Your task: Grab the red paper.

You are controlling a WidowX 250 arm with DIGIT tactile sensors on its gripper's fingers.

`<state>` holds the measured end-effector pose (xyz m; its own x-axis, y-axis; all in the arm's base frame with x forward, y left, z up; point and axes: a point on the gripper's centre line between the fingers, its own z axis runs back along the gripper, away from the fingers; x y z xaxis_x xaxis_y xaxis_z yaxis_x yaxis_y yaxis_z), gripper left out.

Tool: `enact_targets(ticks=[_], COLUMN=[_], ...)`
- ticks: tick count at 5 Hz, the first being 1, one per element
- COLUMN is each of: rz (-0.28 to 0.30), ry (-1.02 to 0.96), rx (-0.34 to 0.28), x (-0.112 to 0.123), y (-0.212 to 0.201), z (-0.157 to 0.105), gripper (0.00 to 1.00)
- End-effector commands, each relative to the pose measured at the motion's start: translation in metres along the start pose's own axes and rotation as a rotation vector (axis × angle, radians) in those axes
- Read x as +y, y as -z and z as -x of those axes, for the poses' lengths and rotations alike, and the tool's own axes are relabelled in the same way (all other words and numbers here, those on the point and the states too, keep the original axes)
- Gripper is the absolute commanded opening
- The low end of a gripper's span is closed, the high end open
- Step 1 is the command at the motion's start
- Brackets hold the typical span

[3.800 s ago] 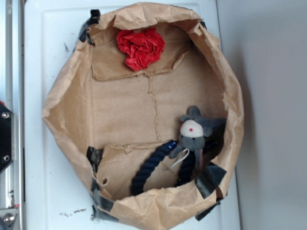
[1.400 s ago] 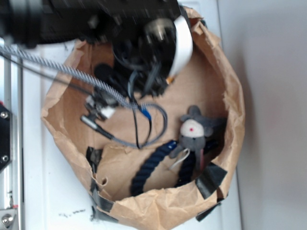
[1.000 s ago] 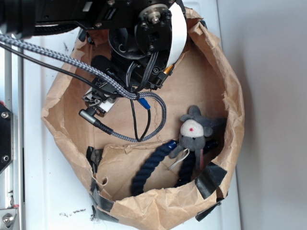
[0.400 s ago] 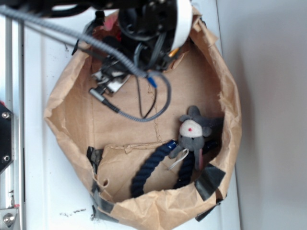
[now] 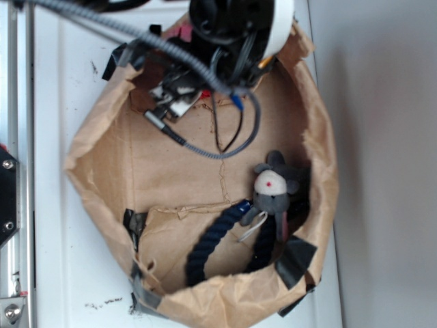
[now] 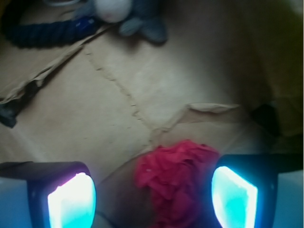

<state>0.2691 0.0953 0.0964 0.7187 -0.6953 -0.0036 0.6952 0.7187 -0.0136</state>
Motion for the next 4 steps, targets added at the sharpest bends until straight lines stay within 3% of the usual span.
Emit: enact_targets(ticks=[1,4], rz=[-0.081,-0.091], ry=[-0.007,0.032], rx=[0.046,0.038], x=[0.024,0.015], y=[0.004,0.043], z=[-0.009,-0.024], gripper=[1.00,1.00])
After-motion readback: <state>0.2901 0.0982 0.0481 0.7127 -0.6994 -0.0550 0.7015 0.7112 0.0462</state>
